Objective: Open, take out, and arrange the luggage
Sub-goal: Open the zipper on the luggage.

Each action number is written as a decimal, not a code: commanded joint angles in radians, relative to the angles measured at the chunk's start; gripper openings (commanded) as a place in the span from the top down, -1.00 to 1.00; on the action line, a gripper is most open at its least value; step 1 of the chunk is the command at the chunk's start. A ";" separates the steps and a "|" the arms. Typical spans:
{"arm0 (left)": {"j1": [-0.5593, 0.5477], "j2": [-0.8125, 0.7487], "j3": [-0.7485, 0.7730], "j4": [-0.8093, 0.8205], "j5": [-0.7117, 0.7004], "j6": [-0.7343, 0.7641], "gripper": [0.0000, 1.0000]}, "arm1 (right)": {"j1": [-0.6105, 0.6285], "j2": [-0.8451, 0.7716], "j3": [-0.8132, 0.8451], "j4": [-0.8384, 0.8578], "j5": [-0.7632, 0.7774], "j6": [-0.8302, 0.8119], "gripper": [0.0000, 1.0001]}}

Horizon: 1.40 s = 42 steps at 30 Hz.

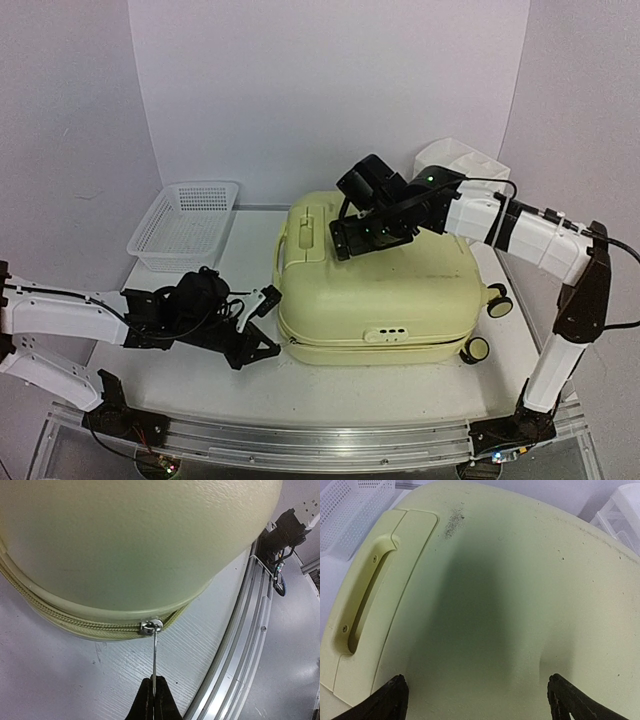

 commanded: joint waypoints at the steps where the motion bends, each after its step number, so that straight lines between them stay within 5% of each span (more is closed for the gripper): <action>1: -0.015 0.013 0.042 0.010 0.024 0.044 1.00 | -0.006 -0.021 0.023 -0.119 0.022 -0.066 -0.90; 12: -0.019 -0.006 0.040 0.009 0.029 0.084 1.00 | -0.006 -0.047 0.087 -0.035 0.024 -0.137 -0.88; 33: -0.044 -0.015 0.059 0.011 0.023 0.128 1.00 | -0.005 0.146 0.287 -0.053 0.017 -0.139 -0.77; 38: -0.044 -0.014 0.060 0.011 0.025 0.139 1.00 | -0.006 0.240 0.368 -0.104 -0.004 -0.116 -0.46; 41: -0.044 -0.015 0.056 0.011 0.024 0.143 1.00 | -0.007 0.267 0.411 -0.104 -0.041 -0.114 0.00; 42: -0.045 -0.015 0.055 0.011 0.024 0.143 1.00 | -0.007 0.269 0.428 -0.103 -0.042 -0.113 0.30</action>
